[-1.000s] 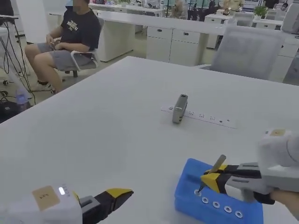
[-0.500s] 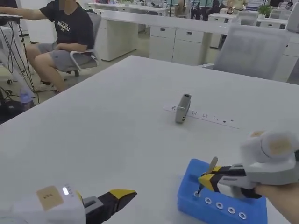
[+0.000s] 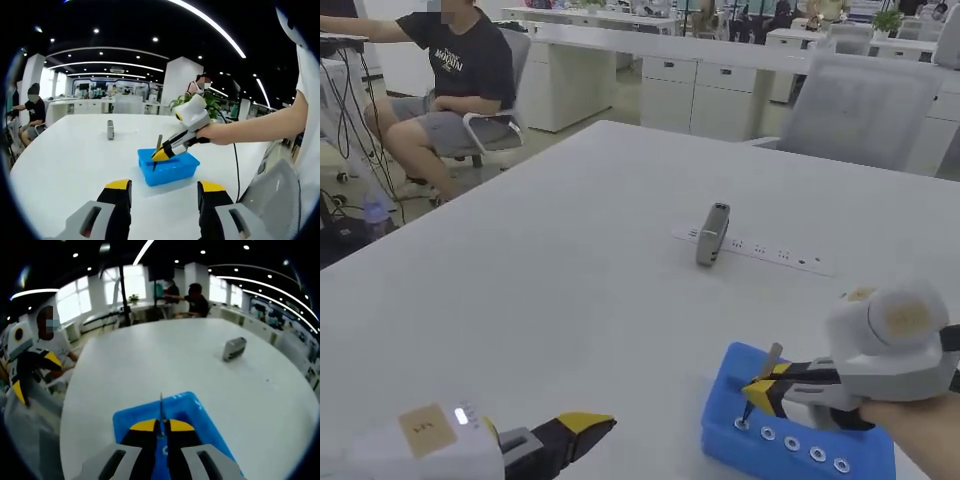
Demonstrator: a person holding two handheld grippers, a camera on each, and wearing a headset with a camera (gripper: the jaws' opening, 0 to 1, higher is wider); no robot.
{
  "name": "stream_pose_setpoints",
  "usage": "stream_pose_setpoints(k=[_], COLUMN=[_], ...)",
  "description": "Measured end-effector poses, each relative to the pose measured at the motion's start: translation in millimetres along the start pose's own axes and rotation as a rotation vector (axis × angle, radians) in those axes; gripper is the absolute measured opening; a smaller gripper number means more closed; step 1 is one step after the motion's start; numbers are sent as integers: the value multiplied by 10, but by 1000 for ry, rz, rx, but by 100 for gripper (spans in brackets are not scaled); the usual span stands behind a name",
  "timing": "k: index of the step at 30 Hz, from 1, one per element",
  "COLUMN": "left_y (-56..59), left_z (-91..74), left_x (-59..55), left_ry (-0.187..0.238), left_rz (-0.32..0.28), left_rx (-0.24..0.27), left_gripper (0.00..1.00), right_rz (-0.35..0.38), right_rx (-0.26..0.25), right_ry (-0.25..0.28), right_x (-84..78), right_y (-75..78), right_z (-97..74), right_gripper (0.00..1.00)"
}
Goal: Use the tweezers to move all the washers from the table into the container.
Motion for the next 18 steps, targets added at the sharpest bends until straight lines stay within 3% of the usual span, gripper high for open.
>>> stream_pose_setpoints(k=[9,18], left_y=[23,58], left_z=[-4,-9], left_x=[16,25], left_ry=[5,5], left_rz=[-18,-45], left_rx=[-23,-54], left_gripper=[46,45], right_rz=[-13,-65], right_rx=[-11,-9], right_ry=[47,98], right_x=[66,104], right_y=[-20,-269], right_z=[-160,-573], right_gripper=[4,3])
Point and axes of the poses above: the centre of the closed fingertips' face, and the gripper's own axes: z roughly forward along the fingers, y roughly to its right, x roughly out of its top, the point moved 3 cm from there along -z, roughly backward along the fingers, and after that the axes turned 1 degree about x, right-handed, at the moved point
